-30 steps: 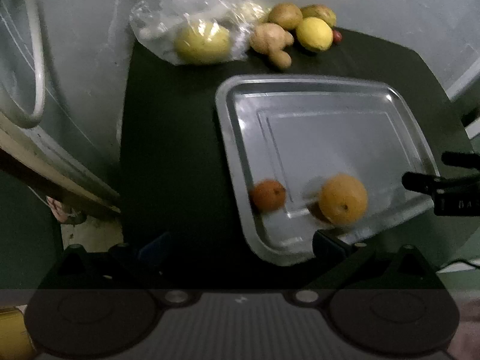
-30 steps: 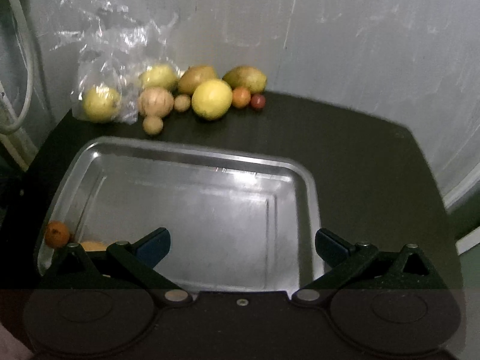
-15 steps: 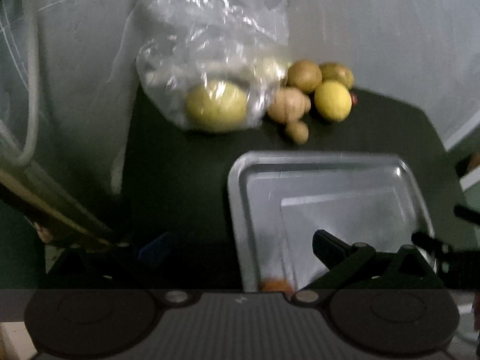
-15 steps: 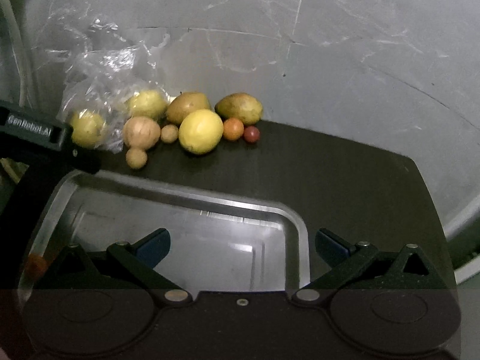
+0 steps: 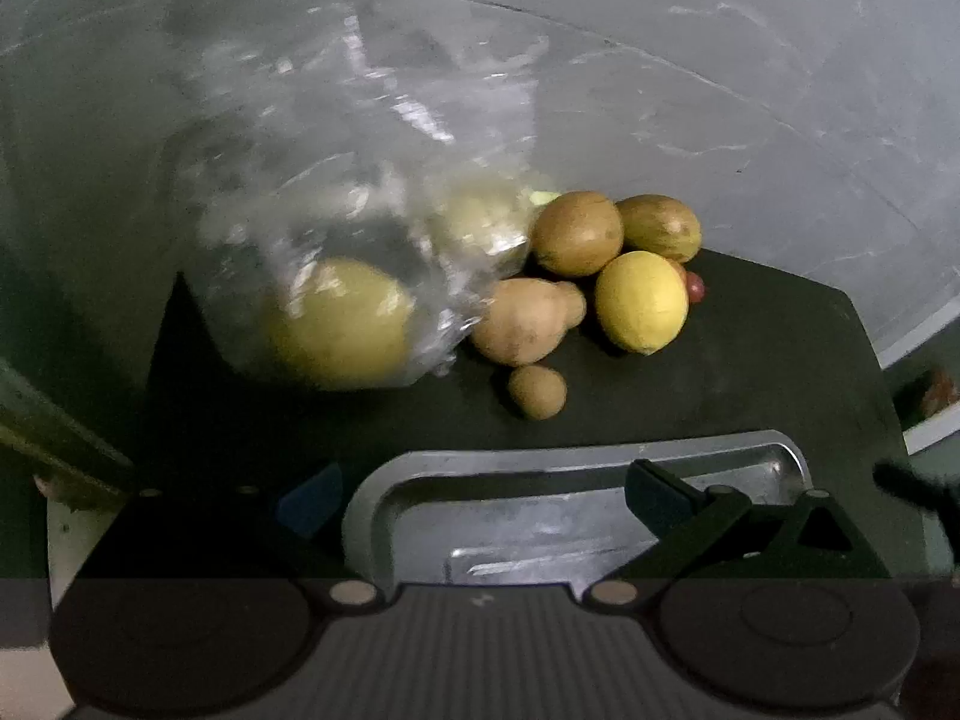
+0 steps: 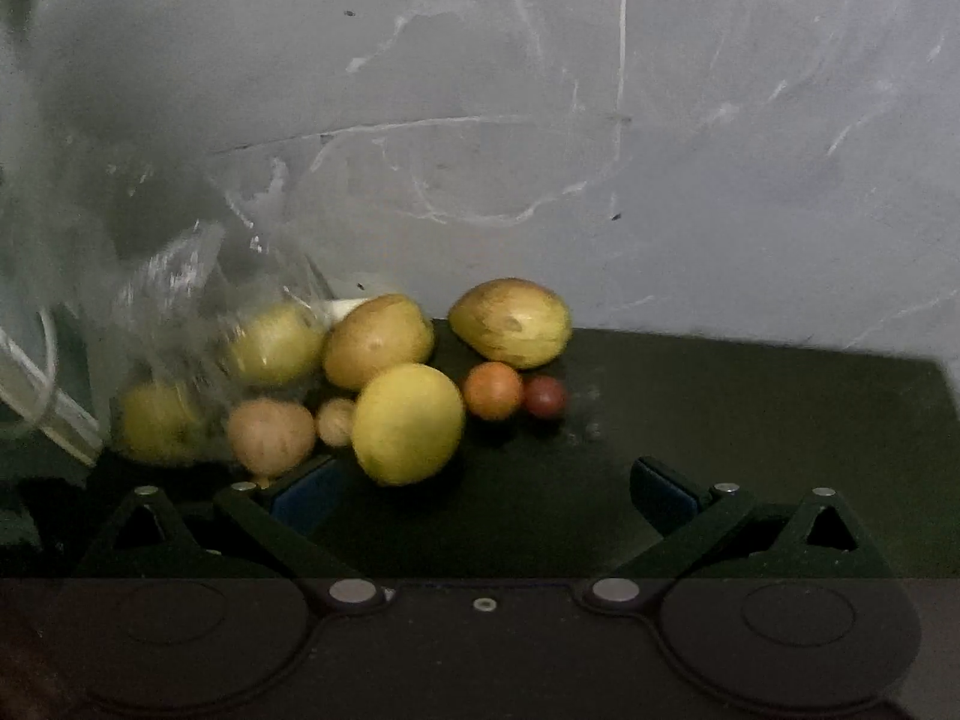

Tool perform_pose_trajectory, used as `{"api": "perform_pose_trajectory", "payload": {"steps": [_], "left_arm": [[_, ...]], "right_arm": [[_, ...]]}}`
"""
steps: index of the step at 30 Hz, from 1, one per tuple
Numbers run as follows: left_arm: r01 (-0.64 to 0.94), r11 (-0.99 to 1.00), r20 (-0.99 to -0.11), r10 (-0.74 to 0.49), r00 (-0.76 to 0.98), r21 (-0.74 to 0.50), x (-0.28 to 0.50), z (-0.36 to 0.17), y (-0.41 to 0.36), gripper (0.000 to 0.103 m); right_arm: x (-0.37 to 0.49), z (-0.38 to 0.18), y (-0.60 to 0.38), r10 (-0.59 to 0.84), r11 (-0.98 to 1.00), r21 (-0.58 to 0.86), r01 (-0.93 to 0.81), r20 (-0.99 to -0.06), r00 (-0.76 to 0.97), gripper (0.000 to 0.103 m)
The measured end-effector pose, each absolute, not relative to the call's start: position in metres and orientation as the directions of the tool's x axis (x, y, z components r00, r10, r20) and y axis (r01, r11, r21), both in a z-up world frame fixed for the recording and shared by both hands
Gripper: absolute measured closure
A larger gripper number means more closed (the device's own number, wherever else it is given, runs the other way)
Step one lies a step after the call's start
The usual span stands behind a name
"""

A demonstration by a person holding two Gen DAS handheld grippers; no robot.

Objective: Organize fruits
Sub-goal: 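Move both grippers back toward the remaining fruits, then grasp the lemon with the right gripper while the left gripper grasps a small brown fruit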

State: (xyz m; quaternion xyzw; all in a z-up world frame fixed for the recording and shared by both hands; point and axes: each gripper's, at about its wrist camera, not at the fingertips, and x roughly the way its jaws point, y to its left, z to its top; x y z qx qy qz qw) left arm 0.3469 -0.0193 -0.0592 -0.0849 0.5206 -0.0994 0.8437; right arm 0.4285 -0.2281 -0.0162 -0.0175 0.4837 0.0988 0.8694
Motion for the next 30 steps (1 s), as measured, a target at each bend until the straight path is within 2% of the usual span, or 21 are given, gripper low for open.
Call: {"api": "perform_pose_trajectory", "payload": {"steps": [4, 11, 20, 26, 30], "left_arm": [[0.129, 0.966, -0.861, -0.257, 0.44, -0.222, 0.349, -0.064, -0.03, 0.001], [0.12, 0.965, -0.854, -0.261, 0.45, -0.232, 0.361, -0.075, -0.039, 0.001], [0.115, 0.967, -0.841, -0.254, 0.477, -0.227, 0.376, -0.088, -0.056, 0.001], [0.113, 0.966, -0.823, -0.256, 0.507, -0.231, 0.379, -0.095, -0.063, 0.001], [0.134, 0.965, -0.809, -0.262, 0.526, -0.226, 0.376, -0.099, -0.065, 0.01]], "right_arm": [[0.449, -0.027, -0.229, 0.218, 0.974, 0.162, -0.158, -0.862, 0.458, 0.001], [0.465, -0.043, -0.228, 0.283, 0.959, 0.254, -0.125, -0.869, 0.406, 0.002], [0.476, -0.06, -0.235, 0.339, 0.937, 0.344, -0.057, -0.86, 0.381, 0.017], [0.476, -0.061, -0.234, 0.323, 0.943, 0.329, -0.05, -0.869, 0.376, 0.024], [0.479, -0.065, -0.229, 0.325, 0.942, 0.334, -0.046, -0.866, 0.38, 0.031]]}}
